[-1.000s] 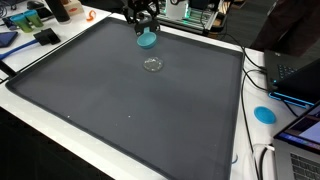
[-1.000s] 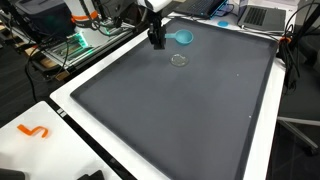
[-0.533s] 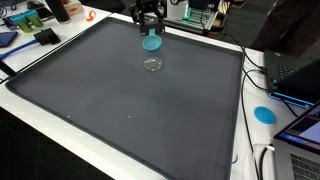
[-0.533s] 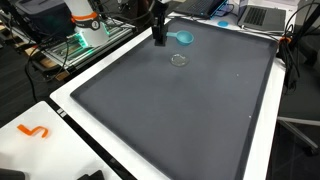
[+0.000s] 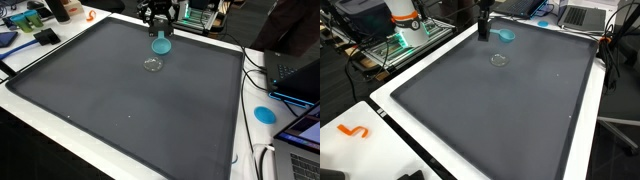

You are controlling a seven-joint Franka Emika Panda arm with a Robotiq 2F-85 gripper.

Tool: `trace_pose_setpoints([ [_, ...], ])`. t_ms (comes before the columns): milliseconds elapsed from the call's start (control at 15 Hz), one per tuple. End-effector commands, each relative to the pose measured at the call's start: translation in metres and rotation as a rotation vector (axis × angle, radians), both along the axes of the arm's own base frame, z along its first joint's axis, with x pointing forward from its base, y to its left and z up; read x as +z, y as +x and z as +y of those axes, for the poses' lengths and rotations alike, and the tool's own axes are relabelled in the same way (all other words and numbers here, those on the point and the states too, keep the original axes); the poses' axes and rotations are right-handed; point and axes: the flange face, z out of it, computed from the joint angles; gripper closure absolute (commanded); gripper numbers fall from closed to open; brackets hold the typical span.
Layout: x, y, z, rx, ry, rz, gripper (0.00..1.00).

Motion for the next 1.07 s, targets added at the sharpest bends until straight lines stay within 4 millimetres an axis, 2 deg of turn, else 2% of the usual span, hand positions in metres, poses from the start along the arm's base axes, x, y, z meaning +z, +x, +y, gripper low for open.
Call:
trace_pose_setpoints([
  [0, 0.003, -0.004, 0.029, -0.003, -0.076, -0.034, 0.69],
  [267, 0.01, -0.002, 0.059, 0.006, -0.132, -0.074, 0.69],
  [467, 0.017, 0.007, 0.073, 0.003, -0.17, -0.121, 0.69],
  [1000, 0.029, 0.038, 0.086, -0.04, -0.21, -0.19, 0.69],
])
